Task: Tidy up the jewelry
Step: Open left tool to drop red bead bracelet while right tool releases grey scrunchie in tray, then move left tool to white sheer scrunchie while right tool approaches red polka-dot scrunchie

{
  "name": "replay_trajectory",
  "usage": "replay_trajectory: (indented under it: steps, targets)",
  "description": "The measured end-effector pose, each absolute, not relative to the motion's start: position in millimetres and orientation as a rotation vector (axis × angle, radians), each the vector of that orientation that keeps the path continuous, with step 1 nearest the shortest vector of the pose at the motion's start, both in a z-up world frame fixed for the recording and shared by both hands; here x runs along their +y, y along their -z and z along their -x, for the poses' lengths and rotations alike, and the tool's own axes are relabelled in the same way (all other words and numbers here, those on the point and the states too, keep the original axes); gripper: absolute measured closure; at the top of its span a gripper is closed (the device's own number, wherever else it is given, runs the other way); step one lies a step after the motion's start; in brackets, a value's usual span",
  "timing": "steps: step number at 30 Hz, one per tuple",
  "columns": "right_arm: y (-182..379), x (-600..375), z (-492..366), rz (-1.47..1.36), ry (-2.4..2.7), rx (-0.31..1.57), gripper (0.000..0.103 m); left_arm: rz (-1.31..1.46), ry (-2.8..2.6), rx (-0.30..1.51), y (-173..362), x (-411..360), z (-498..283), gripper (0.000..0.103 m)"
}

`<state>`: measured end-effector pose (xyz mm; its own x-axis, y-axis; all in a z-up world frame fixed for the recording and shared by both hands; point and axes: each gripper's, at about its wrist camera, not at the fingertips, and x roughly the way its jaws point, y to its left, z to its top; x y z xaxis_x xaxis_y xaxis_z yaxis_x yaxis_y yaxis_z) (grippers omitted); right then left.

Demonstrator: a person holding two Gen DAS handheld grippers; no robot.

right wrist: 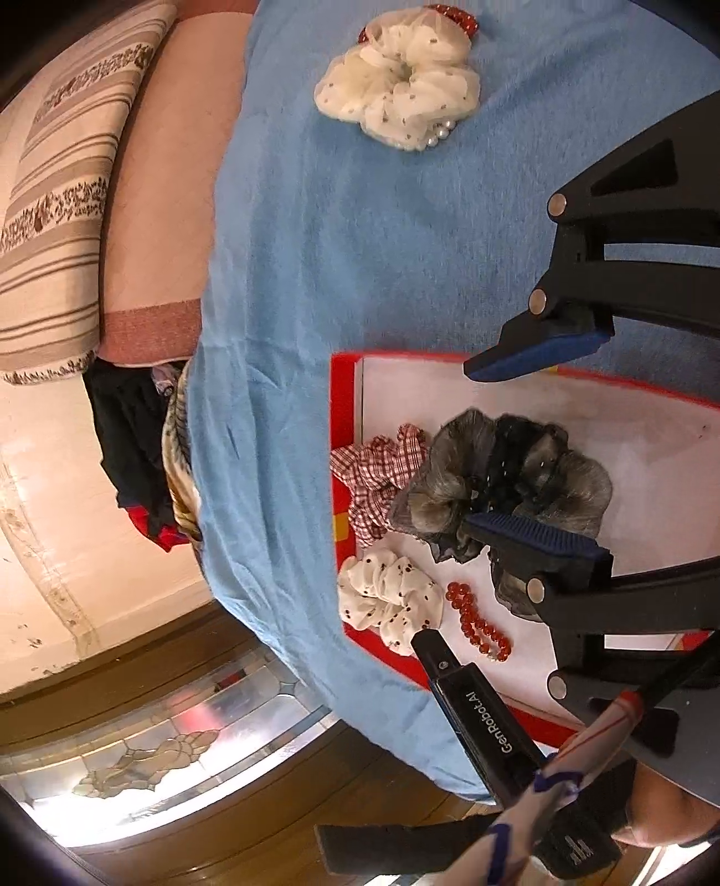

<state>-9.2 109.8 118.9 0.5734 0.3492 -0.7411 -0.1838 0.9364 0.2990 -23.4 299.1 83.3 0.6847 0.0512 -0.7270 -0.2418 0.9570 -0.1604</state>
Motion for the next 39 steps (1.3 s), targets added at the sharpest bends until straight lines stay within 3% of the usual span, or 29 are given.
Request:
replay_trajectory:
  steps: [39]
  targets:
    - [-117,-64,50,-0.244,-0.104,0.907,0.043,0.049,0.111,0.685,-112,114,56,0.049]
